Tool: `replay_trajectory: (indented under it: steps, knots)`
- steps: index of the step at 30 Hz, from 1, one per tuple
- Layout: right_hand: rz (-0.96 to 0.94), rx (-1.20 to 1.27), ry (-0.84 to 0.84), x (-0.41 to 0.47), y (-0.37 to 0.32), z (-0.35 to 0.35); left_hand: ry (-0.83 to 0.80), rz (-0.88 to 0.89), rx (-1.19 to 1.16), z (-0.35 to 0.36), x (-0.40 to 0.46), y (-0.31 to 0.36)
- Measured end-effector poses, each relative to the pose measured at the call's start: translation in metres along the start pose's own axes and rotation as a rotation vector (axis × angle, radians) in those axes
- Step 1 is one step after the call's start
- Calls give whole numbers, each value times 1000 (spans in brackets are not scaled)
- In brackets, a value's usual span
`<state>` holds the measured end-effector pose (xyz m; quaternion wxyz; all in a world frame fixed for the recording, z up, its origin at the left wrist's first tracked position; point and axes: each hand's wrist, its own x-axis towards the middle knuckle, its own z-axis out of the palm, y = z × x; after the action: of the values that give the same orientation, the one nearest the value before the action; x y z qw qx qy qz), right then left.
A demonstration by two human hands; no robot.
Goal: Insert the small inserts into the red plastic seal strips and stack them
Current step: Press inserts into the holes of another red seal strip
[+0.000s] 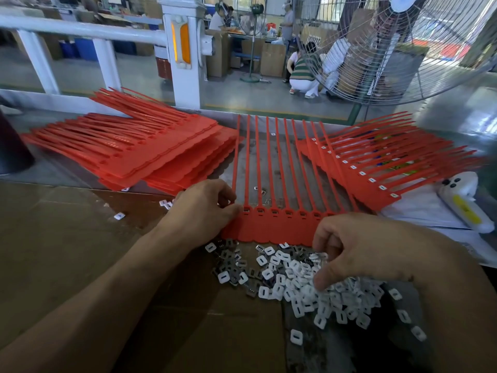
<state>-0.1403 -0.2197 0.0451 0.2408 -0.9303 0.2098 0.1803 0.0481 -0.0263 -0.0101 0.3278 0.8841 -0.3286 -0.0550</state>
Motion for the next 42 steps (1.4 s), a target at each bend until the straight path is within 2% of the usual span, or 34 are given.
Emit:
replay_trajectory:
  steps: [4, 10, 17, 20, 24, 30, 32, 37, 42]
  knots:
    - [-37, -34, -10, 3, -1, 1, -1, 1, -4, 0, 0, 1]
    - [-68, 69, -13, 12, 6, 2, 4, 1, -19, 0, 0, 0]
    - [-166, 89, 45, 20, 9, 3, 48, 45, -8, 0, -2, 0]
    - [-203, 208, 65, 22, 11, 4, 114, 87, 26, 1, -2, 0]
    - [-273, 490, 222, 31, 8, 8, 176, 203, -38, 4, -3, 6]
    - [-323, 860, 307, 48, -5, 26, -129, 329, -358, 10, -15, 22]
    - [-338, 956, 306, 53, -10, 32, -177, 341, -412, 10, -18, 23]
    - [-371, 1143, 321, 60, -19, 43, -121, 308, -573, 14, -17, 25]
    - [-375, 1166, 305, 59, -23, 43, -65, 314, -516, 15, -17, 24]
